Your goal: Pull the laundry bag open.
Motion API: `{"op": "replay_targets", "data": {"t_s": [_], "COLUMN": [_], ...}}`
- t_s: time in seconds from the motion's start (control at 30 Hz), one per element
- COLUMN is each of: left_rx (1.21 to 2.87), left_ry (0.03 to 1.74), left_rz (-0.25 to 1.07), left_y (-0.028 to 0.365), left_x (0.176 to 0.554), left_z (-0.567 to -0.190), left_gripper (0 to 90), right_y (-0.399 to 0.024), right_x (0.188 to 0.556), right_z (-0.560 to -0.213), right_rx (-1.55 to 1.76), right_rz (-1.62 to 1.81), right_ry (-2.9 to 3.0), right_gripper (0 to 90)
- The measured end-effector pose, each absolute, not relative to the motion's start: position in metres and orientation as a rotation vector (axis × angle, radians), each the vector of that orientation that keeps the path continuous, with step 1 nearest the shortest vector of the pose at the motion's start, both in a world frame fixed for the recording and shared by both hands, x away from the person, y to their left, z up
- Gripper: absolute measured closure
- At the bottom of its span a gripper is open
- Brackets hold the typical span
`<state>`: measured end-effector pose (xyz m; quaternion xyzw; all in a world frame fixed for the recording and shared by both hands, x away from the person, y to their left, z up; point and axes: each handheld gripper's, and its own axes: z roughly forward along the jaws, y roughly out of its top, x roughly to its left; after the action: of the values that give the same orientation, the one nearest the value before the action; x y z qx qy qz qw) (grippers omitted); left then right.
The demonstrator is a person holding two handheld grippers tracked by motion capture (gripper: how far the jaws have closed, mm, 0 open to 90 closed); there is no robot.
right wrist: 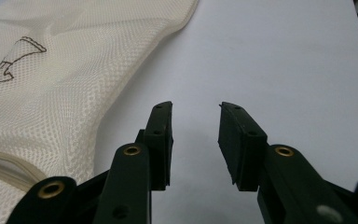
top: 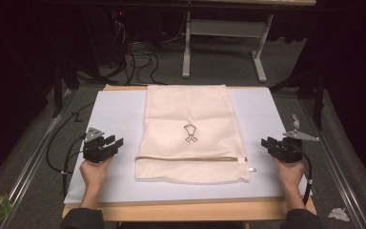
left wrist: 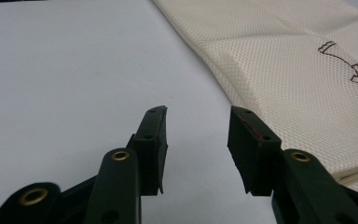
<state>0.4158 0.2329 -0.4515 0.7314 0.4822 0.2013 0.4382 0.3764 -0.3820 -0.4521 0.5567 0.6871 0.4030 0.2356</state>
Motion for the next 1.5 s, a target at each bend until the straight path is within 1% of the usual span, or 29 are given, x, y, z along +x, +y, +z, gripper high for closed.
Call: {"op": "replay_targets", "data": {"t_s": [0.13, 0.57, 1.13, 1.5], "left_rx": [1.818, 1.842, 1.837, 1.835], "left_ry": [1.192, 1.217, 1.243, 1.229], "left_rz": [0.522, 0.519, 0.533, 0.54], "left_y": [0.232, 0.227, 0.222, 0.216], "left_x": [0.419, 0.428, 0.437, 0.438], "left_z": [-0.454, -0.465, -0.474, -0.48], "left_gripper": [57.3, 55.9, 55.4, 54.8], "right_y": [-0.381, -0.379, -0.373, -0.373], "right_x": [0.379, 0.391, 0.393, 0.393], "right_z": [-0.455, -0.461, -0.471, -0.476], "right_rx": [1.536, 1.53, 1.529, 1.537], "right_rz": [1.091, 1.027, 1.008, 1.003], "right_ry": [1.885, 1.903, 1.918, 1.916], "right_gripper": [66.3, 65.9, 64.9, 64.2]}}
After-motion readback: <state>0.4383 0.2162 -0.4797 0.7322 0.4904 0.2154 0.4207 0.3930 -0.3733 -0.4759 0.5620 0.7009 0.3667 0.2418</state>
